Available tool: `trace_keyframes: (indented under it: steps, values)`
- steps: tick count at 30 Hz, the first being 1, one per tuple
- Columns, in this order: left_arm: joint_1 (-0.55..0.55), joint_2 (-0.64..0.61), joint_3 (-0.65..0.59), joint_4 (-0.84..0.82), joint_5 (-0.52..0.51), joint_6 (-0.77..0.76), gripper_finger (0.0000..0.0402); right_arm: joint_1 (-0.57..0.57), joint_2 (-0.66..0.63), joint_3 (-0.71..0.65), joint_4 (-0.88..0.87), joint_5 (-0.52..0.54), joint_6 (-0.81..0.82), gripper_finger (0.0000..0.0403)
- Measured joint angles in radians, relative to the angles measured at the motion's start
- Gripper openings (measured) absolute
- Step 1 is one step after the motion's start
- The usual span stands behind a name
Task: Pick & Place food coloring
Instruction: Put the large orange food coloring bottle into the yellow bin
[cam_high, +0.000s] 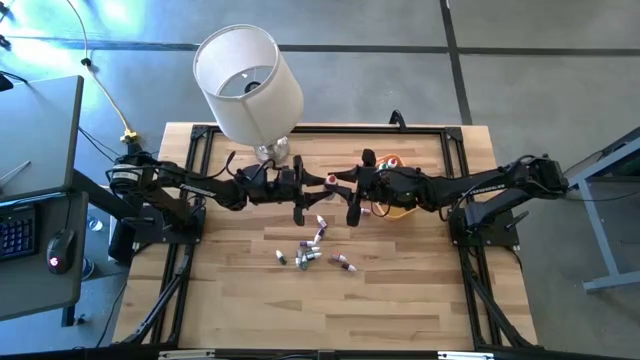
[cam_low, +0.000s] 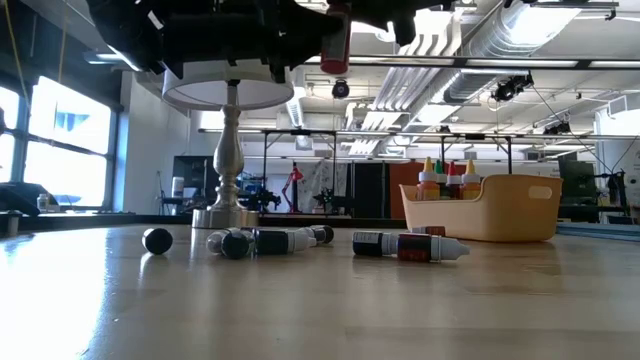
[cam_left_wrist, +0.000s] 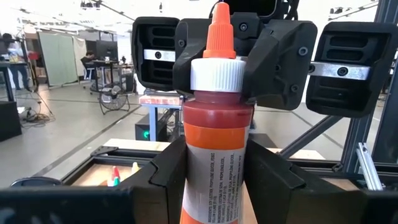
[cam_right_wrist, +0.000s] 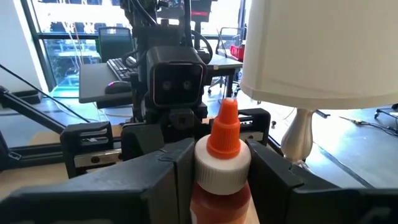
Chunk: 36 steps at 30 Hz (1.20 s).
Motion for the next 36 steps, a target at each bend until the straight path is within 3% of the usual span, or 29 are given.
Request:
trace_keyframes:
  steps: [5,13,20,27,31,36]
  values:
    - [0.001,0.002,-0.001,-0.015,0.019,-0.004,0.0134,0.002,0.000,0.002,-0.047,0.050,0.023,0.0113]
    - [0.000,0.002,0.000,-0.105,0.026,-0.030,0.0138,0.014,-0.001,0.001,-0.105,0.034,0.073,0.0114]
    - [0.000,0.002,-0.001,-0.139,0.029,-0.034,0.0203,0.041,-0.001,0.001,-0.213,0.101,0.089,0.0114]
    - [0.000,0.002,-0.001,-0.185,0.022,-0.033,0.0262,0.062,-0.004,0.001,-0.352,0.301,0.099,0.0114]
    - [0.000,0.002,-0.001,-0.214,0.021,-0.033,0.0268,0.057,-0.004,0.001,-0.579,0.388,0.156,0.0114]
    - [0.000,0.002,-0.001,-0.256,0.018,-0.032,0.0268,0.052,-0.008,0.001,-0.823,0.545,0.337,0.0114]
